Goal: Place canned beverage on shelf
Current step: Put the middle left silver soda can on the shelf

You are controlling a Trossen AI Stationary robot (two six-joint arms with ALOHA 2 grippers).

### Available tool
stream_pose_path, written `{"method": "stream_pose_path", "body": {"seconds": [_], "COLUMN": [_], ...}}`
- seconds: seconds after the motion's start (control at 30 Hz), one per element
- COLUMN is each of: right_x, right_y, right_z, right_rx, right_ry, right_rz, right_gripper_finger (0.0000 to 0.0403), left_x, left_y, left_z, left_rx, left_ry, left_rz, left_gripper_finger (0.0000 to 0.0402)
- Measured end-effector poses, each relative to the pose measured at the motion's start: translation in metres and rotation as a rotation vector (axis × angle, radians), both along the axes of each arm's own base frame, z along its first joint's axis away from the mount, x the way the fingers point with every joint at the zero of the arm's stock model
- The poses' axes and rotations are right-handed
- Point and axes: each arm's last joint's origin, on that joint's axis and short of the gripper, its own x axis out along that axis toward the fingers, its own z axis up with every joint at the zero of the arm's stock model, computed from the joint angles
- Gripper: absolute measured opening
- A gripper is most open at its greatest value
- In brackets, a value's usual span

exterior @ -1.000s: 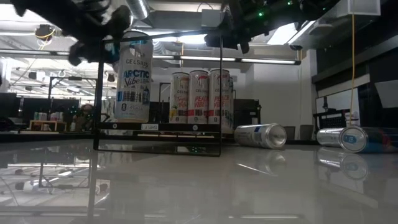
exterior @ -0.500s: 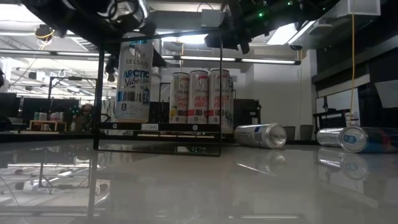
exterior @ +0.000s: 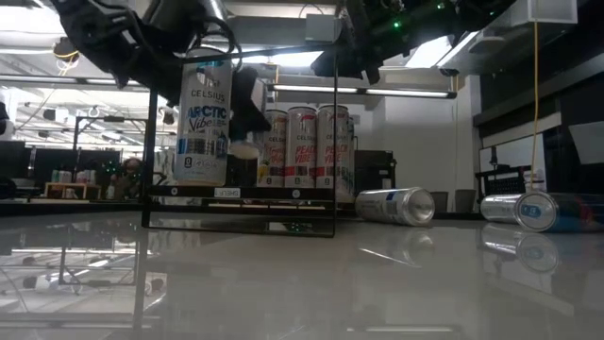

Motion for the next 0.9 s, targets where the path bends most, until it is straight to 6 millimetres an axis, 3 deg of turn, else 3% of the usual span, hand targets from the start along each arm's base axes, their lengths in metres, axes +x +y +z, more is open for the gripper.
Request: {"method": "stream_pose_path", "body": {"seconds": [0.33, 0.9], "right_x": [0.0, 0.0], "right_y": [0.0, 0.0], "right_z": [0.0, 0.0], "right_rx": [0.0, 0.0], "right_ry": [0.001, 0.001], "right_rz": [0.0, 0.0], "right_gripper_finger": [0.0113, 0.0113], "left_x": [0.006, 0.005], "left_y": [0.001, -0.001], "left_z": [-0.017, -0.02], "left_rx": [-0.011, 0.023], "left_ry": [0.06, 0.135], "left_rz": [-0.001, -0.073], "left_gripper_finger": [0.0225, 0.0225]}}
